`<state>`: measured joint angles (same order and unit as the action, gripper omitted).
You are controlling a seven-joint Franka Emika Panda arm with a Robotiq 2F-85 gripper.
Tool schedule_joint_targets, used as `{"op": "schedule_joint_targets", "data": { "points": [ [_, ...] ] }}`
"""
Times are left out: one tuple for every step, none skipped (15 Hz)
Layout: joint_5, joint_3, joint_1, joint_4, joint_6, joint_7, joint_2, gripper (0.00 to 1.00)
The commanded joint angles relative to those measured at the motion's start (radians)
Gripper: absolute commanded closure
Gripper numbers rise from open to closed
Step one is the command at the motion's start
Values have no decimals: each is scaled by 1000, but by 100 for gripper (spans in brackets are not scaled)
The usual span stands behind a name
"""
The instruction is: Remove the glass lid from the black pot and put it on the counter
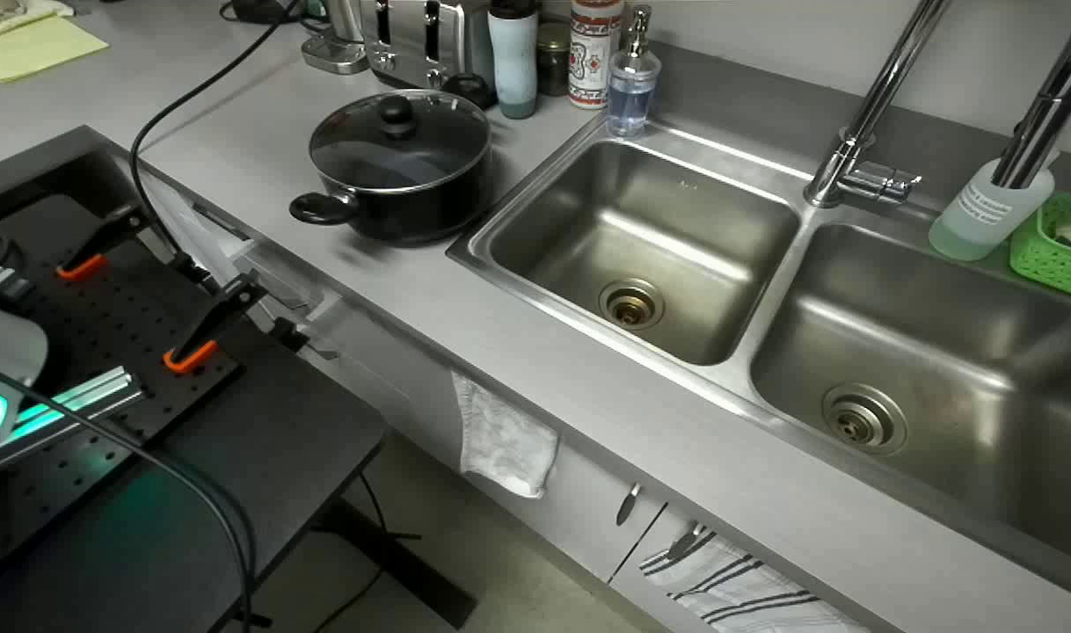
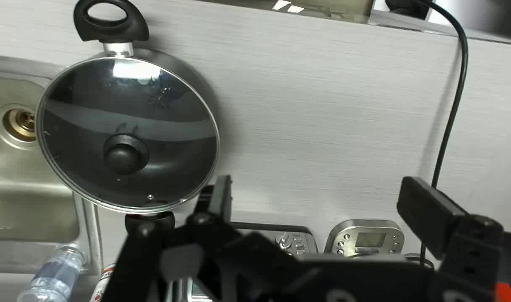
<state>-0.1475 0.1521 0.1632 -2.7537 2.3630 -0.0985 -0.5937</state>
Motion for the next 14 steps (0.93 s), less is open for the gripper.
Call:
{"op": "schedule_joint_targets", "data": {
  "points": [
    [4,-5,5,2,-3,-3,0,0],
    [4,-5,5,2,-3,-3,0,0],
    [4,-5,5,2,-3,-3,0,0],
    [4,-5,5,2,-3,-3,0,0],
    [4,-5,5,2,-3,-3,0,0],
    [4,-5,5,2,-3,-3,0,0],
    [4,-5,5,2,-3,-3,0,0],
    [4,-5,5,2,-3,-3,0,0],
    [4,-5,5,2,-3,-3,0,0],
    [4,-5,5,2,-3,-3,0,0],
    [4,-5,5,2,-3,-3,0,0],
    [9,-2,0,2,6,-7,7,0],
    [14,-2,-4,5,8,-7,15,0],
    [18,-2,-8,8,11,-7,25,0]
  ]
}}
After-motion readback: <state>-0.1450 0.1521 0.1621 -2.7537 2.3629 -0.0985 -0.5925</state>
